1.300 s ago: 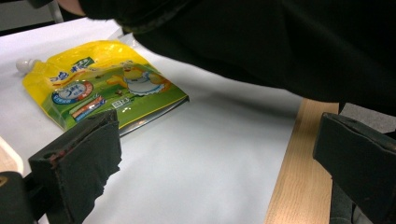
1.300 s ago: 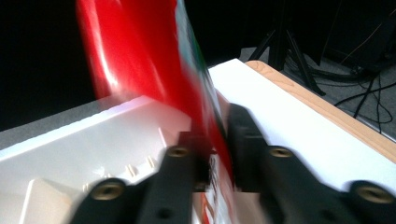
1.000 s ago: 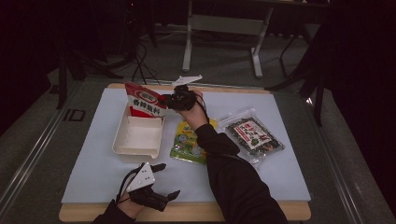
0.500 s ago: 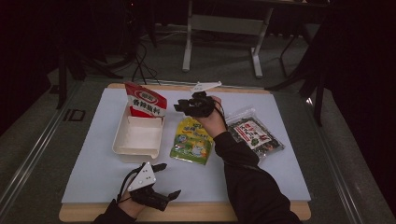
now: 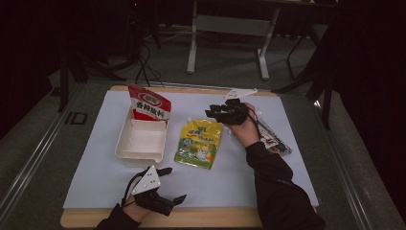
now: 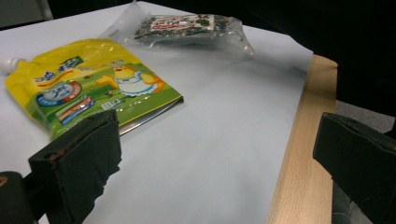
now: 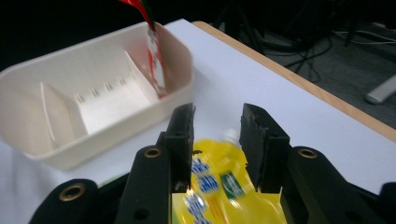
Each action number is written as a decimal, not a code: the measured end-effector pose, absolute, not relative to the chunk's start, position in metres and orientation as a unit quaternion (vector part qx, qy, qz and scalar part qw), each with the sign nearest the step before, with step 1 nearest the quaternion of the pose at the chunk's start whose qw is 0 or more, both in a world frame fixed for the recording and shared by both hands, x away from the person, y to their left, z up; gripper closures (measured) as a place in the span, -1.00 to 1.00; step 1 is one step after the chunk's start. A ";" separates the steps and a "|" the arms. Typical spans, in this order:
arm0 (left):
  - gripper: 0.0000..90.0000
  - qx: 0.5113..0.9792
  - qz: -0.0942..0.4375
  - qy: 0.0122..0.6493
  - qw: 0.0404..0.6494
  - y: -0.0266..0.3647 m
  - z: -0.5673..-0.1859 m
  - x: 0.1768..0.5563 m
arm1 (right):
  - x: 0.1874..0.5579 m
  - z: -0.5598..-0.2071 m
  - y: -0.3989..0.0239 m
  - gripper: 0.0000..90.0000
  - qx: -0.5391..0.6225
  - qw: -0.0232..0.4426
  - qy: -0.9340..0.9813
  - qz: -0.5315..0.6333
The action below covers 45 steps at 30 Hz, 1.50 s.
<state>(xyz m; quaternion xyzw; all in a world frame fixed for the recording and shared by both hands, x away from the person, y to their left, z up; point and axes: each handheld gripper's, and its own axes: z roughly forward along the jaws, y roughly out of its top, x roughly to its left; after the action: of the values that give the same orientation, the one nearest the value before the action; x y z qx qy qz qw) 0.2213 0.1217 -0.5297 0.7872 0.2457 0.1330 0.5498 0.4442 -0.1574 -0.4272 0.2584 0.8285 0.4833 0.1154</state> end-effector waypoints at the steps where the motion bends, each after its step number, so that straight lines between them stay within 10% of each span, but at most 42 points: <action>1: -0.95 0.789 0.133 0.244 0.548 0.121 -0.530 0.221 | 0.443 -0.427 -0.163 0.44 0.261 0.118 0.829 0.481; 29: -0.95 0.794 0.124 0.245 0.542 0.118 -0.533 0.221 | 0.436 -0.456 -0.313 0.46 0.345 0.190 0.799 0.455; 37: -0.95 0.793 0.123 0.246 0.543 0.119 -0.534 0.222 | 0.461 -0.494 -0.363 0.97 0.436 0.214 0.770 0.414; 45: -0.95 0.798 0.123 0.243 0.538 0.118 -0.536 0.222 | 0.478 -0.523 -0.385 1.00 0.489 0.206 0.762 0.371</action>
<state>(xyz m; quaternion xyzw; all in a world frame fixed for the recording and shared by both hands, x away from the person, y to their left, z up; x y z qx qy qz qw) 0.2221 0.1178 -0.5362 0.7979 0.2433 0.1232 0.5376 0.4783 -0.3848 -0.5227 0.4894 0.7619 0.3712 0.2057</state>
